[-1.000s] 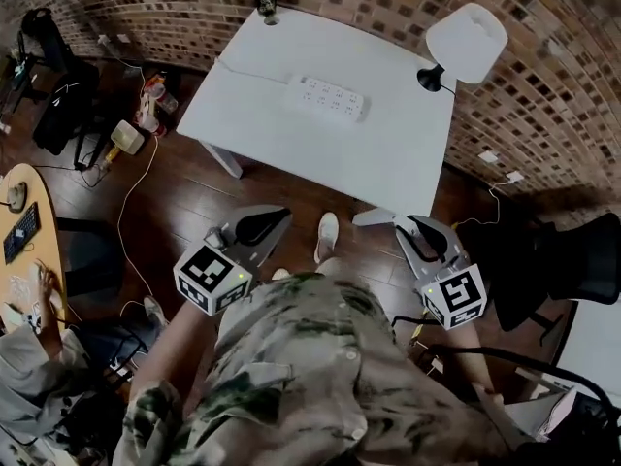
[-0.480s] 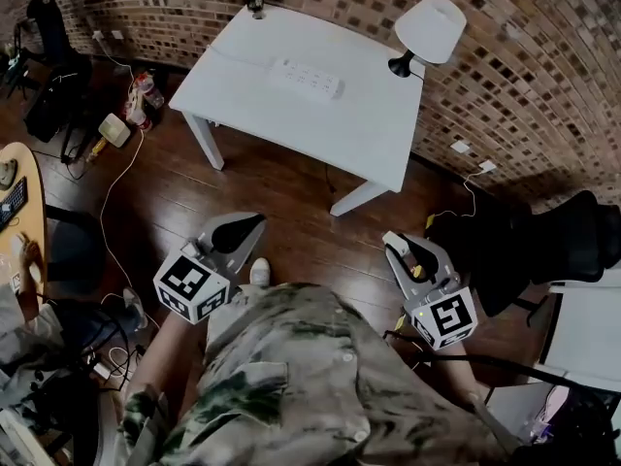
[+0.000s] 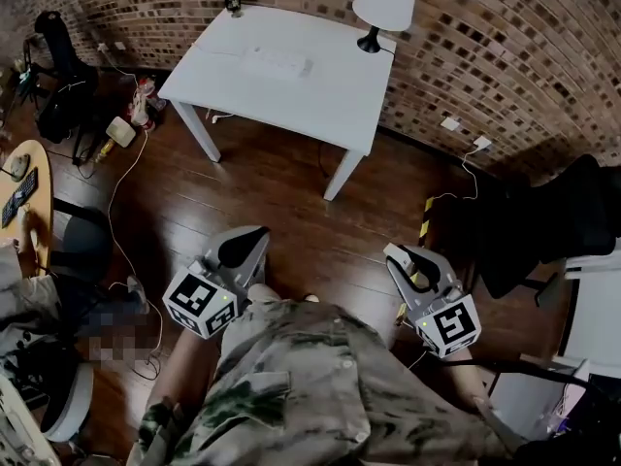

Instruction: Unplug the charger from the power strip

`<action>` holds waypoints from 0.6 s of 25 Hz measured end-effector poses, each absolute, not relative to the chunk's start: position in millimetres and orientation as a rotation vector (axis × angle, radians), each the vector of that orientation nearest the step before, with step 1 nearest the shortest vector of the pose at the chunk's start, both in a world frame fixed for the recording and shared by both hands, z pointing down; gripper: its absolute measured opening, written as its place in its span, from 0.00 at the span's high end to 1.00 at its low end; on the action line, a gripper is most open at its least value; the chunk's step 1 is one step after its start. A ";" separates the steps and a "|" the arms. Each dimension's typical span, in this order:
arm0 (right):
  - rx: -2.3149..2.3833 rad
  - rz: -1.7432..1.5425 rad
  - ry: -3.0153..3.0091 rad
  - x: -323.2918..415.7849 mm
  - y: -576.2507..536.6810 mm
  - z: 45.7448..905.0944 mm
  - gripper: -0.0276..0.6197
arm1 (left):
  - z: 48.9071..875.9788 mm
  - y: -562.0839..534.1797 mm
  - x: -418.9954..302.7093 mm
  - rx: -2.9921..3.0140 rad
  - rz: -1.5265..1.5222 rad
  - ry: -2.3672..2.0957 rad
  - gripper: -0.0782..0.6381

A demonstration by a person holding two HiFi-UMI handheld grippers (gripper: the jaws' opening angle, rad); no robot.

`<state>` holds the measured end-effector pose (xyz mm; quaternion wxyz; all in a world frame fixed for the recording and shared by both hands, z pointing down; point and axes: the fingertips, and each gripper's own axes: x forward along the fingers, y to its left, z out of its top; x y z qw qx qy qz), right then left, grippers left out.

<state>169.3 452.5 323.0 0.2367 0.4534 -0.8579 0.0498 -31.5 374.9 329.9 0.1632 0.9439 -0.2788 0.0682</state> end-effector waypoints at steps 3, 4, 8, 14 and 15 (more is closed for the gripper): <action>1.244 0.166 -2.364 175.8 474.3 321.1 0.79 | 329.5 402.4 -24.6 2.672 0.221 -0.814 0.89; 1.243 0.167 -2.370 178.5 479.3 321.9 0.79 | 329.9 407.7 -22.9 2.668 0.227 -0.824 0.89; 1.217 0.179 -2.393 178.1 498.5 324.0 0.79 | 326.3 424.0 -18.5 2.670 0.234 -0.857 0.89; 1.221 0.155 -2.424 178.5 508.2 322.3 0.79 | 316.8 435.0 -18.6 2.692 0.250 -0.878 0.89; 1.211 0.154 -2.428 176.5 507.8 321.8 0.79 | 314.5 434.1 -20.0 2.693 0.248 -0.889 0.89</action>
